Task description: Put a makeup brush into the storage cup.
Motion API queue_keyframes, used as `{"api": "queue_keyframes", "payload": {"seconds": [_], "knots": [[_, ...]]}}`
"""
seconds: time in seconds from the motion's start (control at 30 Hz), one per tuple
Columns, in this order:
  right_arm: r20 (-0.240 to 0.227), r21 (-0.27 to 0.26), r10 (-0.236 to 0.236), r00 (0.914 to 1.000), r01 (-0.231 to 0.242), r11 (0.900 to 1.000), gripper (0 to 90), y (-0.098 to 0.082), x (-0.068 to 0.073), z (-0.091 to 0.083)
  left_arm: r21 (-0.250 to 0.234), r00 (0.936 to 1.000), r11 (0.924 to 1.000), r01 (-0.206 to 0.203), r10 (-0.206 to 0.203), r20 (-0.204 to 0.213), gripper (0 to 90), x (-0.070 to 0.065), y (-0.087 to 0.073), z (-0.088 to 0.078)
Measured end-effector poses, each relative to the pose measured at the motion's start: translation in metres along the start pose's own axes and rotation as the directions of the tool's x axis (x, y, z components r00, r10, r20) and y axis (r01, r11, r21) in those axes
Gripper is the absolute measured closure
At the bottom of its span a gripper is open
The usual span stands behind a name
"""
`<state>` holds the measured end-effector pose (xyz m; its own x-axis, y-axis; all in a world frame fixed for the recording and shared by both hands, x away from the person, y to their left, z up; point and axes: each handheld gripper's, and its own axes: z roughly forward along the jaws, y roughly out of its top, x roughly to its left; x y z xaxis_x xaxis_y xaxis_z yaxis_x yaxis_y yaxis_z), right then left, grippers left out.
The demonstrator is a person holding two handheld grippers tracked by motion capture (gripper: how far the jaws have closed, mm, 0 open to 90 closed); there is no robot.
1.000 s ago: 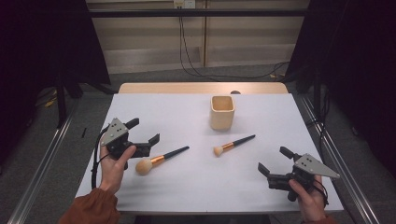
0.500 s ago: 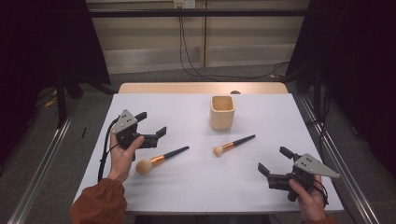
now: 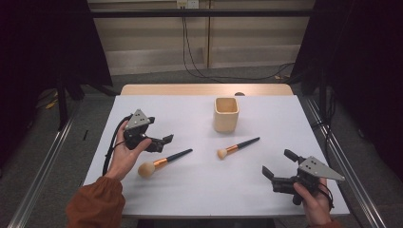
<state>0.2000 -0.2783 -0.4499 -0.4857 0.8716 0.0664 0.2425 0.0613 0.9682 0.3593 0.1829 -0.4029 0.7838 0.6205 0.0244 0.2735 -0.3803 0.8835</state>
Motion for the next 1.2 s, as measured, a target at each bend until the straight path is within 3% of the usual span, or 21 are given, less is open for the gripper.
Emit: {"api": "queue_keyframes", "payload": {"seconds": [0.1, 0.17, 0.2, 0.27, 0.47, 0.53, 0.6, 0.63, 0.7, 0.73, 0.77, 0.8, 0.83, 0.9, 0.93, 1.0, 1.03, 1.1, 1.13, 1.17, 1.2], "knots": [[0.001, 0.001, 0.0, 1.0, 0.0, 1.0, 0.0, 0.0, 0.0, 0.0, 0.054, 1.0, 0.9985, 0.004, -0.004, -0.005, 3.4, 0.003, 0.001, -0.001], [-0.001, 0.001, 0.003, 1.0, -0.003, 1.0, 0.0, 0.0, 0.0, 0.0, 0.135, 0.9999, 0.9907, 0.011, -0.01, -0.008, 4.1, 0.007, 0.002, 0.001], [0.0, 0.002, 0.002, 1.0, -0.002, 1.0, 0.0, 0.0, 0.0, 0.0, 0.135, 0.9999, 0.9907, 0.011, -0.01, -0.008, 4.3, 0.007, 0.002, 0.001], [0.002, 0.003, -0.002, 1.0, 0.002, 1.0, 0.0, 0.0, 0.0, 0.0, 0.192, 1.0, 0.9814, -0.003, 0.003, 0.0, 4.5, 0.009, 0.003, 0.003], [0.002, 0.005, 0.001, 1.0, -0.001, 1.0, 0.0, 0.0, 0.0, 0.0, 0.282, 0.9987, 0.9584, -0.046, 0.039, 0.033, 4.5, 0.006, 0.007, 0.006], [0.003, 0.005, 0.001, 1.0, -0.001, 1.0, 0.0, 0.0, 0.0, 0.0, 0.326, 0.9975, 0.944, -0.048, 0.028, 0.065, 5.2, 0.003, 0.007, 0.009], [0.002, 0.004, 0.0, 1.0, 0.0, 1.0, 0.0, 0.0, 0.0, 0.0, 0.338, 0.9971, 0.9396, -0.056, 0.035, 0.067, 5.0, 0.0, 0.006, 0.011], [0.001, 0.007, -0.003, 1.0, 0.003, 1.0, 0.0, -0.001, 0.0, 0.0, 0.359, 0.9957, 0.9304, -0.076, 0.052, 0.076, 4.9, 0.0, 0.006, 0.012], [0.001, 0.007, 0.001, 1.0, -0.001, 1.0, 0.0, -0.001, 0.0, 0.0, 0.376, 0.9959, 0.9249, -0.06, 0.03, 0.085, 4.7, -0.001, 0.006, 0.014], [0.0, 0.007, 0.001, 1.0, -0.001, 1.0, 0.0, -0.001, 0.0, 0.0, 0.4, 0.9935, 0.9127, -0.082, 0.044, 0.105, 4.7, 0.0, 0.006, 0.015], [0.0, 0.007, 0.001, 1.0, -0.001, 1.0, 0.0, -0.001, 0.0, 0.0, 0.406, 0.9936, 0.911, -0.071, 0.028, 0.109, 4.7, -0.001, 0.006, 0.016], [0.0, 0.007, 0.0, 1.0, 0.0, 1.0, 0.0, -0.001, 0.0, 0.0, 0.452, 0.988, 0.8854, -0.108, 0.045, 0.147, 4.6, 0.0, 0.008, 0.017], [0.0, 0.007, 0.0, 1.0, 0.0, 1.0, 0.0, -0.001, 0.0, 0.0, 0.452, 0.988, 0.8854, -0.108, 0.045, 0.147, 4.6, 0.0, 0.008, 0.017], [-0.003, 0.008, 0.0, 1.0, 0.0, 1.0, 0.0, -0.001, 0.0, 0.001, 0.48, 0.9864, 0.8694, -0.117, 0.046, 0.158, 4.6, -0.001, 0.009, 0.019], [-0.007, 0.008, -0.004, 1.0, 0.004, 1.0, 0.0, -0.001, 0.0, 0.001, 0.499, 0.9834, 0.8551, -0.14, 0.062, 0.17, 4.6, 0.0, 0.009, 0.019], [-0.012, 0.015, -0.002, 0.9999, 0.002, 1.0, 0.0, -0.001, 0.001, 0.001, 0.522, 0.9827, 0.8404, -0.146, 0.062, 0.174, 5.8, 0.001, 0.009, 0.021], [-0.012, 0.015, 0.0, 0.9999, 0.0, 1.0, 0.0, -0.001, 0.001, 0.001, 0.532, 0.9861, 0.8373, -0.128, 0.05, 0.159, 5.8, -0.001, 0.007, 0.022], [-0.013, 0.015, 0.0, 0.9999, 0.001, 1.0, 0.0, -0.001, 0.001, 0.002, 0.589, 0.9791, 0.7925, -0.157, 0.046, 0.198, 5.9, 0.0, 0.004, 0.025], [-0.013, 0.016, -0.002, 0.9999, 0.002, 1.0, 0.0, -0.001, 0.001, 0.001, 0.589, 0.9791, 0.7925, -0.157, 0.046, 0.198, 6.0, 0.0, 0.004, 0.025], [-0.014, 0.017, -0.005, 0.9999, 0.006, 1.0, 0.0, -0.001, 0.001, 0.001, 0.6, 0.9789, 0.784, -0.16, 0.048, 0.199, 6.4, -0.001, 0.003, 0.026], [-0.014, 0.017, -0.002, 0.9999, 0.002, 1.0, 0.0, -0.001, 0.001, 0.002, 0.615, 0.9753, 0.7695, -0.172, 0.045, 0.216, 7.6, -0.001, 0.002, 0.026]]}}
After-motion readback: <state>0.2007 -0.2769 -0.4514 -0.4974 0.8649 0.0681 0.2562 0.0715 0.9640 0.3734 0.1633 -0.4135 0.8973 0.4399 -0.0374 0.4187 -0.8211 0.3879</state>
